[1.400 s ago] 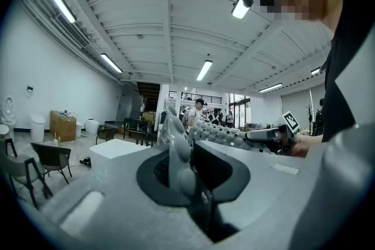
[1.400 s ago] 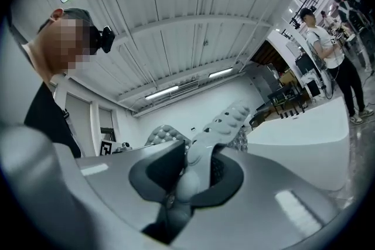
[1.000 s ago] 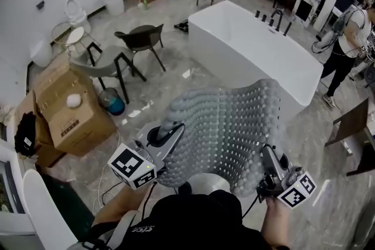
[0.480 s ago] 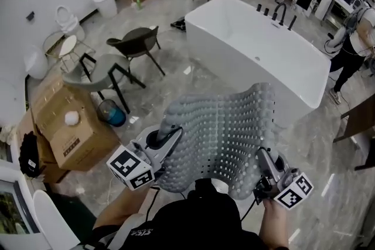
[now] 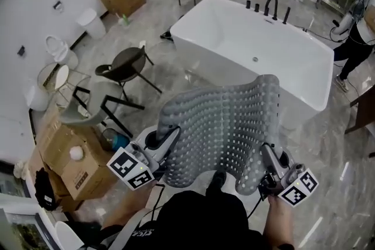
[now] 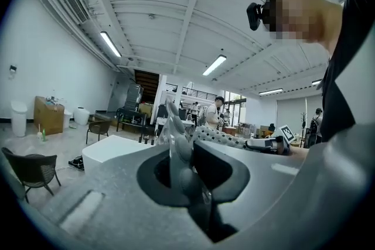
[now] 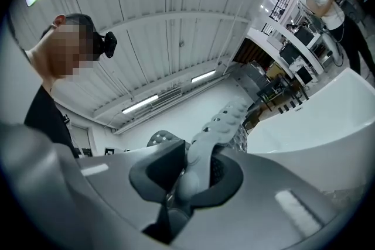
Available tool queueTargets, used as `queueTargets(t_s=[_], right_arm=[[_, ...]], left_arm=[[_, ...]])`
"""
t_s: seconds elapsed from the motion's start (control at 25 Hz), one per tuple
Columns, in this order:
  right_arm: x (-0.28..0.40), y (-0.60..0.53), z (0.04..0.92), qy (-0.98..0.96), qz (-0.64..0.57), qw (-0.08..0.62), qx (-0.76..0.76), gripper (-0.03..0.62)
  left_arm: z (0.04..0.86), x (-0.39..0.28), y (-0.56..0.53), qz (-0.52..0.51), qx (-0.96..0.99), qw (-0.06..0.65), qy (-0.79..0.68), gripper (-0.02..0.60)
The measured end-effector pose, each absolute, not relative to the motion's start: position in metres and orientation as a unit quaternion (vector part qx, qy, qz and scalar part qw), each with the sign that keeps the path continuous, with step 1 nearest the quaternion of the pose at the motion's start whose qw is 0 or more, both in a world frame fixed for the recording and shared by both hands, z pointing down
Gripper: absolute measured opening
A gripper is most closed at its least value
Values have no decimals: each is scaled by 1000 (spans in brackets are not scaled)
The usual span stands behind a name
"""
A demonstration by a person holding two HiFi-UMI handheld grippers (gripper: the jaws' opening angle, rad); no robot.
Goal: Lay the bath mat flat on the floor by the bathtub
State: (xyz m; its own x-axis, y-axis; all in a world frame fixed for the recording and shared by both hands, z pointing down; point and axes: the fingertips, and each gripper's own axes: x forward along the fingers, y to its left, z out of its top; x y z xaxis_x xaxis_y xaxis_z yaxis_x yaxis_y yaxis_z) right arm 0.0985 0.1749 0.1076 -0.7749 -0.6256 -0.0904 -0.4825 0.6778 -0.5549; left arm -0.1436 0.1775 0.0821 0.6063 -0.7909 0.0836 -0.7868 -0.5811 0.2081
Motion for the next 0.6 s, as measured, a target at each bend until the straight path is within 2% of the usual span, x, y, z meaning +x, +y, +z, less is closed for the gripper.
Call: queueTargets(t_s=[0.6], right_arm=[[86, 78, 109, 876, -242, 117, -400, 40]], left_arm=[[101, -133, 26, 14, 929, 115, -352, 35]])
